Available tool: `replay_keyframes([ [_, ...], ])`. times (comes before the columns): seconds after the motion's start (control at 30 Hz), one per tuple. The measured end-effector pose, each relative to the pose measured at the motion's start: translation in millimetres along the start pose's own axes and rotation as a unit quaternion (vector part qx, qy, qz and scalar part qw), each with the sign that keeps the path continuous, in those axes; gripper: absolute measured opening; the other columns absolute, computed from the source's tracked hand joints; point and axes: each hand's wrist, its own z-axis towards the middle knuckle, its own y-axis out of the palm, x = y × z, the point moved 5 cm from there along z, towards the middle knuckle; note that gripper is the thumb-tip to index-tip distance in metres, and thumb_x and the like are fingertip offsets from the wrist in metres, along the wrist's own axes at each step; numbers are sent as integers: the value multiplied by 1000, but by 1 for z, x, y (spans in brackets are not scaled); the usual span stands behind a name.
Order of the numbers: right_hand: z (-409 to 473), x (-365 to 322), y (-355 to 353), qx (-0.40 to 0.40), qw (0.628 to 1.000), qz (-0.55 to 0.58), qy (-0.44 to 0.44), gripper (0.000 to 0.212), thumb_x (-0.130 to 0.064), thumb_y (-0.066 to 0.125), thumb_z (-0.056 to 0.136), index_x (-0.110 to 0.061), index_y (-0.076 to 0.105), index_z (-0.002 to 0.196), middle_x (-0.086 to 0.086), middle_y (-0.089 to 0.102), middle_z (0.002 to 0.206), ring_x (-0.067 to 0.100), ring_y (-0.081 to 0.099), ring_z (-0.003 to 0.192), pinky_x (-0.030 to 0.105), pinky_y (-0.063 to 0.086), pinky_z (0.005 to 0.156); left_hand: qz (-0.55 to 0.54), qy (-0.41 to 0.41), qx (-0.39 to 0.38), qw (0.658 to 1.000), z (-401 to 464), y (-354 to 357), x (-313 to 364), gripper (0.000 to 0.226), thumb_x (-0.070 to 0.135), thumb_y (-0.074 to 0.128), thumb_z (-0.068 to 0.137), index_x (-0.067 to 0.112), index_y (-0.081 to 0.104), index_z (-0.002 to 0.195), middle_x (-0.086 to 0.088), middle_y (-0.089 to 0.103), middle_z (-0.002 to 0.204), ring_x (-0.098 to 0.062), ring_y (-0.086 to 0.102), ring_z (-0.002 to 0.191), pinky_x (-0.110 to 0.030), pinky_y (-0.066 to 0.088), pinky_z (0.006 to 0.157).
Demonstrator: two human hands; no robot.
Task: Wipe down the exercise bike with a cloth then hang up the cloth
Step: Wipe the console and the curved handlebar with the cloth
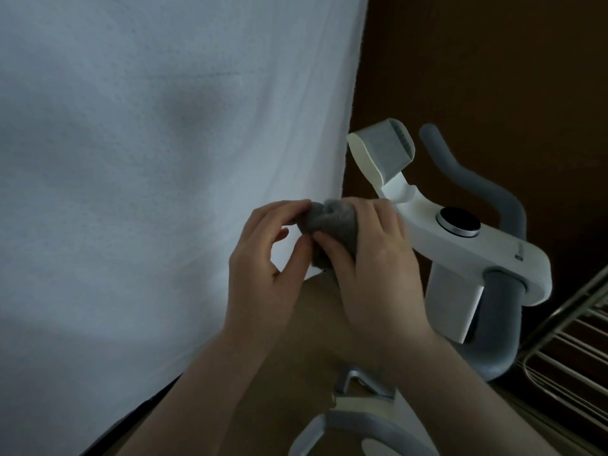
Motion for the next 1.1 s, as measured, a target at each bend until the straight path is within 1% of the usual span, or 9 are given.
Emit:
replay_keyframes([
  [0.07, 0, -2, 0, 30, 999, 15, -13, 46, -45, 52, 89, -13, 62, 120, 8, 61, 114, 25, 57, 103, 37, 53, 82, -12, -18, 1, 1000, 2, -3, 0, 34, 25, 60, 89, 9, 63, 119, -1, 64, 116, -14, 61, 107, -25, 52, 91],
  [0.3, 8, -11, -2, 60, 998, -2, -26, 39, -37, 61, 84, -13, 63, 115, 9, 60, 110, 25, 56, 99, 32, 48, 77, -60, -82, 9, 995, 2, -7, -3, 25, 8, 58, 92, 9, 66, 116, 1, 70, 107, -6, 65, 101, -14, 50, 85],
  [0.43, 13, -20, 3, 72, 994, -38, -76, 42, -30, 73, 82, -14, 62, 119, 10, 58, 111, 26, 55, 100, 39, 54, 76, -74, -99, 14, 992, 6, -9, -2, 24, 1, 52, 95, 7, 69, 110, 2, 72, 97, -8, 66, 92, -14, 50, 78],
  [0.6, -41, 14, -12, 69, 992, -104, -23, 48, -45, 53, 86, -18, 58, 125, 4, 60, 108, 19, 55, 95, 34, 44, 80, -26, -34, -17, 999, -1, -9, 5, 34, 13, 47, 92, 12, 62, 122, 6, 64, 122, -1, 56, 115, -11, 44, 93],
  [0.7, -53, 23, -19, 63, 991, -114, 9, 42, -43, 60, 82, -18, 65, 116, -1, 62, 102, 20, 58, 91, 35, 43, 80, 15, 36, -36, 999, -8, -7, 7, 38, 17, 44, 94, 7, 58, 128, 3, 56, 132, -4, 49, 126, -13, 40, 101],
  [0.8, -43, 11, -13, 103, 991, -83, 29, 39, -42, 60, 83, -15, 68, 110, 2, 62, 98, 20, 58, 87, 30, 38, 78, 38, 90, -41, 994, -11, 0, 8, 39, 27, 43, 99, 3, 59, 124, -8, 55, 134, -14, 47, 130, -20, 39, 106],
  [0.9, -53, 12, -15, 98, 989, -109, 33, 48, -46, 52, 85, -15, 65, 119, 3, 62, 101, 20, 57, 90, 30, 37, 80, 58, 161, -72, 983, -14, 16, 14, 34, 24, 42, 100, 4, 59, 123, -9, 54, 133, -19, 42, 134, -30, 39, 109],
  [1.03, -82, 24, -29, 85, 980, -172, 49, 49, -33, 76, 78, -17, 64, 122, 4, 58, 105, 23, 52, 94, 32, 31, 83, 96, 206, -86, 970, -17, 26, 8, 28, 19, 47, 98, 9, 61, 120, -9, 57, 132, -26, 39, 135, -44, 41, 107],
  [1.1, -74, 15, -23, 112, 979, -159, 58, 42, -32, 69, 81, -17, 65, 120, 3, 57, 104, 21, 47, 95, 29, 27, 83, 101, 217, -83, 967, -16, 29, 11, 37, 33, 42, 101, 8, 65, 115, -9, 59, 129, -27, 39, 134, -46, 40, 107],
])
